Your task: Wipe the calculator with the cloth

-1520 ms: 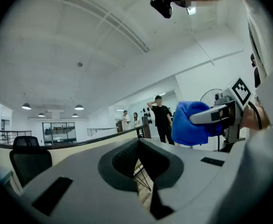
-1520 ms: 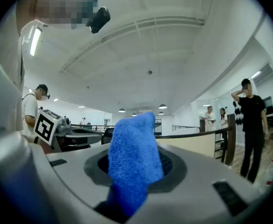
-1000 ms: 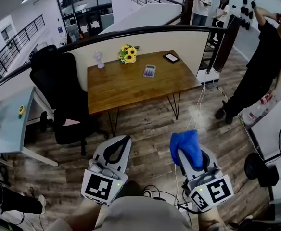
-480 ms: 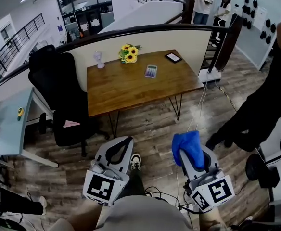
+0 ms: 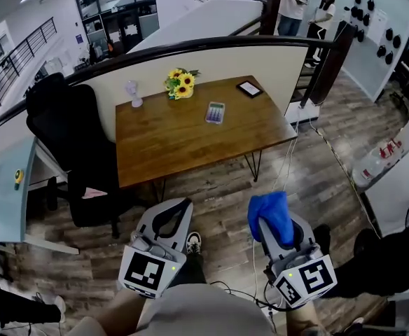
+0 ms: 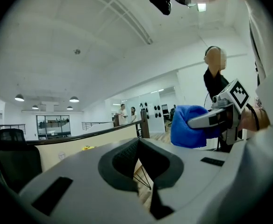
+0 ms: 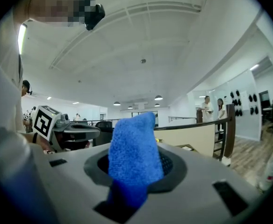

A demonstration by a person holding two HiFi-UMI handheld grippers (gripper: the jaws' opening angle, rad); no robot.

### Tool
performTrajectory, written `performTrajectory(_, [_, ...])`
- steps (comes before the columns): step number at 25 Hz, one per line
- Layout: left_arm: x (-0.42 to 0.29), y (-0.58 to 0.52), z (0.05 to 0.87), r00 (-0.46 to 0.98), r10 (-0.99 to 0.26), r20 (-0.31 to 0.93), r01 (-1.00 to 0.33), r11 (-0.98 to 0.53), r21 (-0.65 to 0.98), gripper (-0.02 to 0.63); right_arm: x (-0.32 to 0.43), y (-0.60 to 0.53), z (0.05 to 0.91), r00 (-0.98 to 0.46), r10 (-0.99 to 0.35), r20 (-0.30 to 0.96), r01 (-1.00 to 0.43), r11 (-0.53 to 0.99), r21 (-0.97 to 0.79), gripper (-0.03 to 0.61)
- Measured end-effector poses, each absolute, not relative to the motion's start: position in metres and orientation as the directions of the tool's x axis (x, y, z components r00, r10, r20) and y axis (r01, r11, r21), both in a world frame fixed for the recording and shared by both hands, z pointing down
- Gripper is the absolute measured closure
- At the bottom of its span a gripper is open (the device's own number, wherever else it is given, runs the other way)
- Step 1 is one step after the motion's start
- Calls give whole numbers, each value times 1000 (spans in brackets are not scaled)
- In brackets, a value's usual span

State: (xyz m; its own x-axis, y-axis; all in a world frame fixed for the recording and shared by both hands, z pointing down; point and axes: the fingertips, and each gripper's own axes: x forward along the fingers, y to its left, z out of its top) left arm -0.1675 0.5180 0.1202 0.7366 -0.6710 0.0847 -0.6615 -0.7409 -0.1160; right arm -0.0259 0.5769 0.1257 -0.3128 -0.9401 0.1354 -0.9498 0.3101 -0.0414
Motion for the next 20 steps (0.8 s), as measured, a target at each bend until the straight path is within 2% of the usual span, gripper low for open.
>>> performTrajectory(20, [-163,260,132,767,-622,158,-614,-783,-102,611,-27,316,143,-281,-927,249,-959,276,-55,442])
